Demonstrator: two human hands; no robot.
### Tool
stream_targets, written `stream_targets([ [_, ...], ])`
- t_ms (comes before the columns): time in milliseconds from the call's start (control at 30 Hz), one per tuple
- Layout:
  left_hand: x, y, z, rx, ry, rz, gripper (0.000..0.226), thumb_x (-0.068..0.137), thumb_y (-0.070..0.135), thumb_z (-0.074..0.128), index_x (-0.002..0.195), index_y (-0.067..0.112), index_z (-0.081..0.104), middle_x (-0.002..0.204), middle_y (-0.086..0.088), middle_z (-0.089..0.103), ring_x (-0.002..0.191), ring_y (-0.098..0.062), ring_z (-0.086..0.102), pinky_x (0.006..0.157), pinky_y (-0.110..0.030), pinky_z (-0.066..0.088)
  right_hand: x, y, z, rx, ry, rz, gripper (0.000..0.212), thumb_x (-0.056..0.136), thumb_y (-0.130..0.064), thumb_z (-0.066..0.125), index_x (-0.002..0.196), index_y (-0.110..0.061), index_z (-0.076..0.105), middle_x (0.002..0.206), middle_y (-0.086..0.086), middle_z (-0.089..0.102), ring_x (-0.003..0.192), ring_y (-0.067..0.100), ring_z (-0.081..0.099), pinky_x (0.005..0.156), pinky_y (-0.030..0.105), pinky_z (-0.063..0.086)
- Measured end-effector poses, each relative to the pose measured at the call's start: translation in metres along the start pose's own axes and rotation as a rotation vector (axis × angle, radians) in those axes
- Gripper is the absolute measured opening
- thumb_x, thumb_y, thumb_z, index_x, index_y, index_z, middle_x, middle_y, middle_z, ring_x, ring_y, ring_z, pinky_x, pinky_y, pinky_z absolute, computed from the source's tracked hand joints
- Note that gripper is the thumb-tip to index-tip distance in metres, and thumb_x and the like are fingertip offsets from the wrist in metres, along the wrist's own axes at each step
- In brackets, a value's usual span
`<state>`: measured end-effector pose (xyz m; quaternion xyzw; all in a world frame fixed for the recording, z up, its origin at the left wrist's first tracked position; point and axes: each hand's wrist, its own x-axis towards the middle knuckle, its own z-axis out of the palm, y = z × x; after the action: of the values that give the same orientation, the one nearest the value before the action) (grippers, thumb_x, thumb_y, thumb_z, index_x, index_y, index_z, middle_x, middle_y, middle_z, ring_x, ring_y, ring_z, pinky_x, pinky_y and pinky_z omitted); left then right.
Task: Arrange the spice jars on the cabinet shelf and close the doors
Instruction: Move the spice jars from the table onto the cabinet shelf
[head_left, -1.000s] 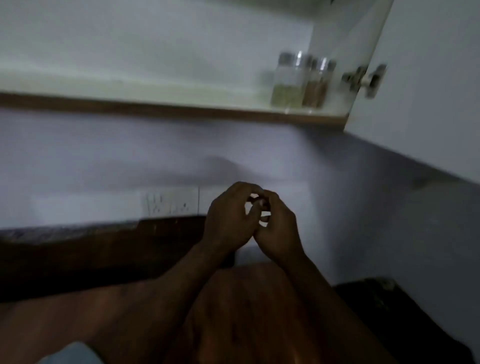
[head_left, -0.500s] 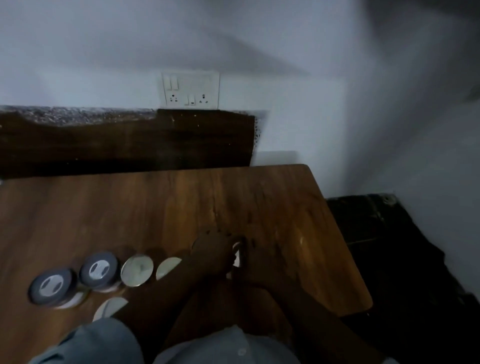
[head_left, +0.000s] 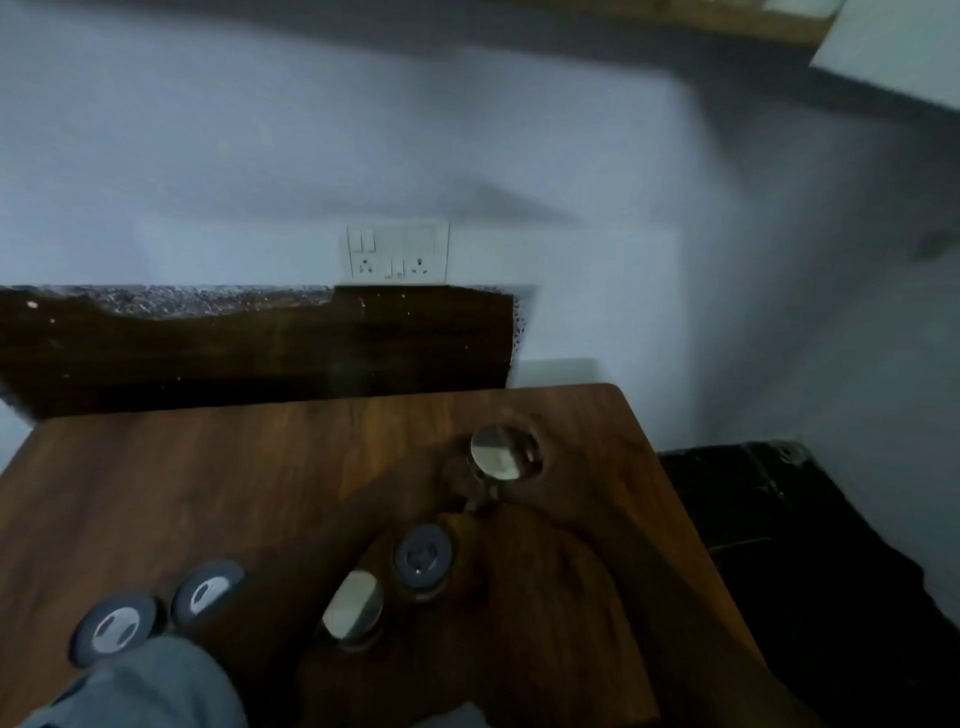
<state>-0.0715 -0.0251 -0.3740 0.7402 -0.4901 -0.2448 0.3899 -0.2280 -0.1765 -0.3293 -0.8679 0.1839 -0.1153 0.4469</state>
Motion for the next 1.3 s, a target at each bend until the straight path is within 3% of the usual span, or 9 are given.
stream_targets([
  [67, 0.017, 0.028, -0.034, -0.015, 0.042, 0.022, 0.071, 0.089, 0.015, 0.076, 0.147, 0.024, 0.036, 0.130, 0.016, 0.051, 0.120, -0.006, 0.054, 0.091, -0.005, 0.044, 0.015, -0.025, -0.030, 0.081, 0.112, -0.084, 0.085, 0.064, -0.044, 0.084, 0.141, -0.039, 0.048, 0.138, -0.020, 0.055, 0.121, -0.005, 0.056, 0.093, 0.001, 0.042],
  [167, 0.043, 0.095, -0.083, -0.071, 0.186, 0.140, 0.069, 0.075, 0.042, 0.084, 0.135, 0.039, 0.048, 0.120, 0.018, 0.066, 0.111, 0.003, 0.064, 0.089, -0.017, 0.054, 0.041, -0.071, -0.077, 0.259, 0.296, -0.220, 0.077, 0.073, -0.027, 0.084, 0.141, -0.030, 0.050, 0.136, -0.011, 0.063, 0.123, 0.006, 0.063, 0.097, 0.019, 0.054],
  [367, 0.081, 0.214, -0.154, 0.002, 0.571, 0.319, 0.070, 0.066, 0.054, 0.087, 0.124, 0.035, 0.054, 0.114, 0.018, 0.065, 0.094, 0.004, 0.065, 0.079, -0.023, 0.057, 0.077, -0.162, -0.147, 0.290, 0.598, -0.369, 0.033, 0.089, -0.041, 0.076, 0.118, -0.036, 0.061, 0.116, -0.023, 0.068, 0.106, -0.003, 0.066, 0.080, 0.012, 0.054],
  [600, 0.127, 0.305, -0.207, 0.082, 0.790, 0.471, 0.068, 0.065, 0.064, 0.079, 0.119, 0.029, 0.055, 0.105, 0.015, 0.067, 0.083, -0.001, 0.068, 0.074, -0.036, 0.060, 0.115, -0.227, -0.210, 0.251, 0.671, -0.539, 0.054, 0.093, -0.039, 0.071, 0.143, -0.030, 0.052, 0.133, -0.017, 0.062, 0.116, 0.000, 0.062, 0.085, 0.012, 0.052],
  [700, 0.152, 0.324, -0.226, 0.154, 0.839, 0.451, 0.069, 0.065, 0.067, 0.076, 0.118, 0.028, 0.055, 0.105, 0.015, 0.067, 0.080, -0.005, 0.067, 0.073, -0.037, 0.059, 0.139, -0.242, -0.236, 0.259, 0.661, -0.514, 0.059, 0.093, -0.039, 0.069, 0.148, -0.032, 0.049, 0.137, -0.015, 0.059, 0.118, 0.001, 0.061, 0.089, 0.019, 0.053],
  [833, 0.192, 0.333, -0.248, 0.362, 0.836, 0.392, 0.071, 0.071, 0.063, 0.075, 0.126, 0.023, 0.055, 0.114, 0.007, 0.069, 0.089, -0.014, 0.067, 0.077, -0.037, 0.057, 0.175, -0.252, -0.255, 0.250, 0.666, -0.408, 0.059, 0.088, -0.038, 0.074, 0.141, -0.028, 0.050, 0.122, -0.017, 0.061, 0.098, -0.008, 0.064, 0.071, 0.010, 0.052],
  [1000, 0.238, 0.326, -0.249, 0.460, 0.816, 0.239, 0.071, 0.085, 0.063, 0.066, 0.132, 0.013, 0.052, 0.120, -0.006, 0.069, 0.106, -0.028, 0.066, 0.083, -0.036, 0.052, 0.221, -0.248, -0.268, 0.071, 0.732, -0.272, 0.050, 0.087, -0.045, 0.074, 0.125, -0.021, 0.051, 0.119, -0.004, 0.062, 0.105, 0.015, 0.063, 0.093, 0.040, 0.056],
  [1133, 0.257, 0.317, -0.243, 0.618, 0.911, 0.096, 0.067, 0.089, 0.068, 0.051, 0.129, 0.014, 0.055, 0.110, -0.009, 0.071, 0.101, -0.032, 0.067, 0.075, -0.036, 0.050, 0.238, -0.239, -0.266, -0.095, 0.763, -0.295, 0.050, 0.092, -0.049, 0.066, 0.129, -0.015, 0.058, 0.121, 0.000, 0.068, 0.103, 0.013, 0.061, 0.083, 0.027, 0.046],
  [1300, 0.268, 0.319, -0.247, 0.696, 0.875, 0.006, 0.058, 0.089, 0.068, 0.051, 0.110, 0.015, 0.061, 0.103, -0.008, 0.070, 0.094, -0.029, 0.066, 0.067, -0.033, 0.038, 0.251, -0.229, -0.255, -0.317, 0.862, -0.319, 0.040, 0.098, -0.041, 0.059, 0.121, -0.009, 0.063, 0.113, 0.008, 0.069, 0.104, 0.025, 0.066, 0.079, 0.030, 0.045],
])
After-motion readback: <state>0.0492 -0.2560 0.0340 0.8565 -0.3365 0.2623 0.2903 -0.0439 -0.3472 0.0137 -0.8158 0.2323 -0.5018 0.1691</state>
